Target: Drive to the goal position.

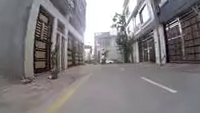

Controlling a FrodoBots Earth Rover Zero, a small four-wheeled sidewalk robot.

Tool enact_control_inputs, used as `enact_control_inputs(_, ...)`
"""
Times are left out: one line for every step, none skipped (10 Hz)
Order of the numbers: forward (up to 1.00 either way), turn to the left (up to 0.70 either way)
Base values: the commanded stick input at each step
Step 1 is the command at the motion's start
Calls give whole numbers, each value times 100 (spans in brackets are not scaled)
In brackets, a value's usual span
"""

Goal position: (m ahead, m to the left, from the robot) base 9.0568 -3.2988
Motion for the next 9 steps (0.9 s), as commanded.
enact_control_inputs(100, 6)
enact_control_inputs(100, 6)
enact_control_inputs(100, 6)
enact_control_inputs(100, 6)
enact_control_inputs(100, 6)
enact_control_inputs(100, 6)
enact_control_inputs(100, 6)
enact_control_inputs(100, 6)
enact_control_inputs(100, 6)
